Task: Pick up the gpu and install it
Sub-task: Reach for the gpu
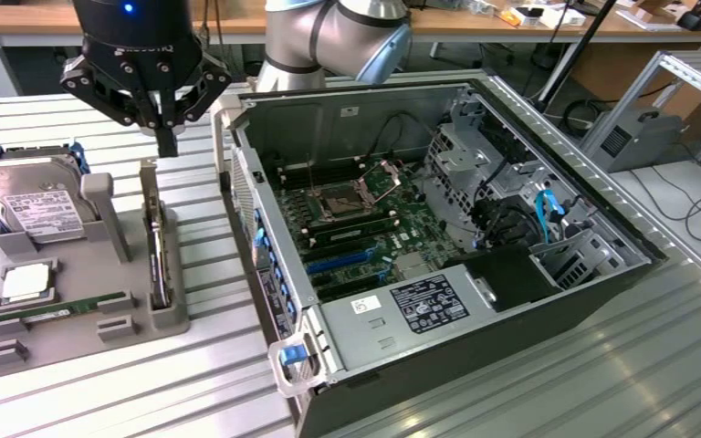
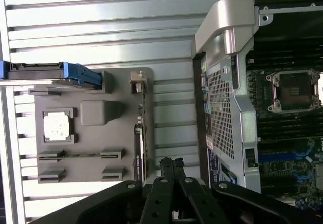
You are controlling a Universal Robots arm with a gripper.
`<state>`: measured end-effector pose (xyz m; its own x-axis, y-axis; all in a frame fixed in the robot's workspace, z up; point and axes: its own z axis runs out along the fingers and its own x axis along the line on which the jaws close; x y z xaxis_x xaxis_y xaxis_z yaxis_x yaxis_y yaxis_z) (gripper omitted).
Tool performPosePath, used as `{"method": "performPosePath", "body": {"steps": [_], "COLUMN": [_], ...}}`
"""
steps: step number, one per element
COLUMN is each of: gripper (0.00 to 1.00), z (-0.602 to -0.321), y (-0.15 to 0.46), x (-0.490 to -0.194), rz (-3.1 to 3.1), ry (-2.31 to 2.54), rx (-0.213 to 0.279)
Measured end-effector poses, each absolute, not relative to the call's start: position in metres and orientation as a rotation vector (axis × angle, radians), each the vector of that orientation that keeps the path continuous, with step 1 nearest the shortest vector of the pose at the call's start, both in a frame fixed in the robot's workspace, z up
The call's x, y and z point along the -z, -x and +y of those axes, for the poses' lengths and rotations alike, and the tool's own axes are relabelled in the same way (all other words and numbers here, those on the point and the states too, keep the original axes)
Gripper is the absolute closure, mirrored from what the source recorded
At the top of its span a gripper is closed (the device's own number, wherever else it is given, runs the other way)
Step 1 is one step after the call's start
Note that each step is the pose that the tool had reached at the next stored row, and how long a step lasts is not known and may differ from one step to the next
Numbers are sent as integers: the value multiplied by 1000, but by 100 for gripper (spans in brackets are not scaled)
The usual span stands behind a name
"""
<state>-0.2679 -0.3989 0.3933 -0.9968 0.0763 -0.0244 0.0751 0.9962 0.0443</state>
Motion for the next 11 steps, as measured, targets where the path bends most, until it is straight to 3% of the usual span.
{"method": "performPosePath", "body": {"steps": [11], "gripper": [89], "z": [-399], "y": [282], "x": [-393], "rz": [3112], "ry": [-118], "rx": [-68]}}
